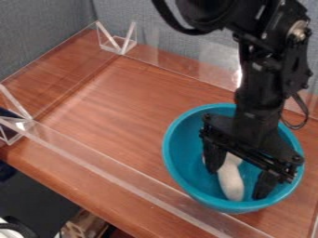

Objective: Remove the mushroom from inside the blue bowl and put it on the table

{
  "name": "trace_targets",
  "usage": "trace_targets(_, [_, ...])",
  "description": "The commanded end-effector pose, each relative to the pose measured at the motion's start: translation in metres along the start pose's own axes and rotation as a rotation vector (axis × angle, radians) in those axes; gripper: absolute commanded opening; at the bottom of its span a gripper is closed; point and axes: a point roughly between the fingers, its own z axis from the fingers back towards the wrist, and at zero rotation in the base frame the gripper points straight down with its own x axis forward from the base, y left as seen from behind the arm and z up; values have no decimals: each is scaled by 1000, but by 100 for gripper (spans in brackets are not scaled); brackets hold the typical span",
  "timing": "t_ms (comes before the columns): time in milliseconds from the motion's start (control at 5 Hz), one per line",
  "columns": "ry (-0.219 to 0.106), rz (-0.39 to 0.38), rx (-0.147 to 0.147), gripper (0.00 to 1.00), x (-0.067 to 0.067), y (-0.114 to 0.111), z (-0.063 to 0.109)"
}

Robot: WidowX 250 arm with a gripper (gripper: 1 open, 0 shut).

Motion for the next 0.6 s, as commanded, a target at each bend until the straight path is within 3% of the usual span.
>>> trace_targets(0, [-35, 23, -12, 100, 6, 5, 5])
trace_targets(400, [-45, 42, -13, 100, 13, 12, 0])
